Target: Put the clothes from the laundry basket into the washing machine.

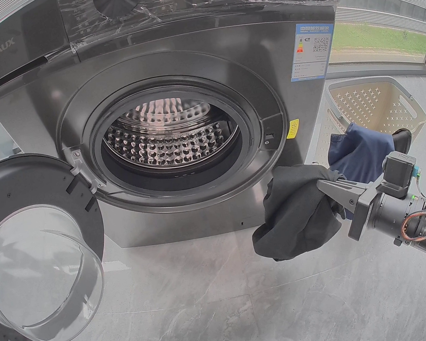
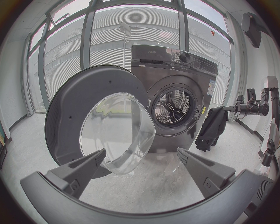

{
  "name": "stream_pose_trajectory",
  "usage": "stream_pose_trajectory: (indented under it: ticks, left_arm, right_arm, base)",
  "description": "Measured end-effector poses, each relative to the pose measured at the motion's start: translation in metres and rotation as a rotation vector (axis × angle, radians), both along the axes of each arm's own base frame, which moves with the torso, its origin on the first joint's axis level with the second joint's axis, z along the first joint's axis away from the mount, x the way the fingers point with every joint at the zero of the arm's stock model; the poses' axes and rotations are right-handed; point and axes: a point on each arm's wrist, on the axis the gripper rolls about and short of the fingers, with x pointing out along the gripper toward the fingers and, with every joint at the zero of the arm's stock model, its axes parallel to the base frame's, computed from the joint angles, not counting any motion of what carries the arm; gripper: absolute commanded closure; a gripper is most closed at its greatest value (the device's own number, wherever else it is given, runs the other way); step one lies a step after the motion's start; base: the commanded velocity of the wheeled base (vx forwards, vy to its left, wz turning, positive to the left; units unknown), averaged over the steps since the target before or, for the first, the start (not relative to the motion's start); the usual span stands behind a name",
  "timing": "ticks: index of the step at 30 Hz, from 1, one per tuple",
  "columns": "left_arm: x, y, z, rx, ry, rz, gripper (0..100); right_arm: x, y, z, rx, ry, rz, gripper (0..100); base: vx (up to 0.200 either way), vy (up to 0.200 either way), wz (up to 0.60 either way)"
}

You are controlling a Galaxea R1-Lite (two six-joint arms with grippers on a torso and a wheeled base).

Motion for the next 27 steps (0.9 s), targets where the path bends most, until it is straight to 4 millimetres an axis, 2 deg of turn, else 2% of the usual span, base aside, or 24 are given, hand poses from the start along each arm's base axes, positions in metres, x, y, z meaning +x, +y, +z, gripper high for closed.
stream_pose_trajectory:
  ticks: [13,22,27]
  left_arm:
    - [0.0,0.0,0.0,0.0,0.0,0.0,0]
    - [0.0,0.0,0.0,-0.001,0.0,0.0,0]
    - [0.0,0.0,0.0,-0.001,0.0,0.0,0]
  right_arm:
    - [-0.0001,0.0002,0.0002,0.003,0.0,0.002,100]
    - [-0.0001,0.0002,0.0002,0.006,0.002,0.001,100]
    - [-0.0014,0.0021,0.0018,0.015,0.0,0.01,100]
  base:
    - [-0.015,0.0,0.0]
    - [0.0,0.2,0.0]
    - [0.0,0.0,0.0]
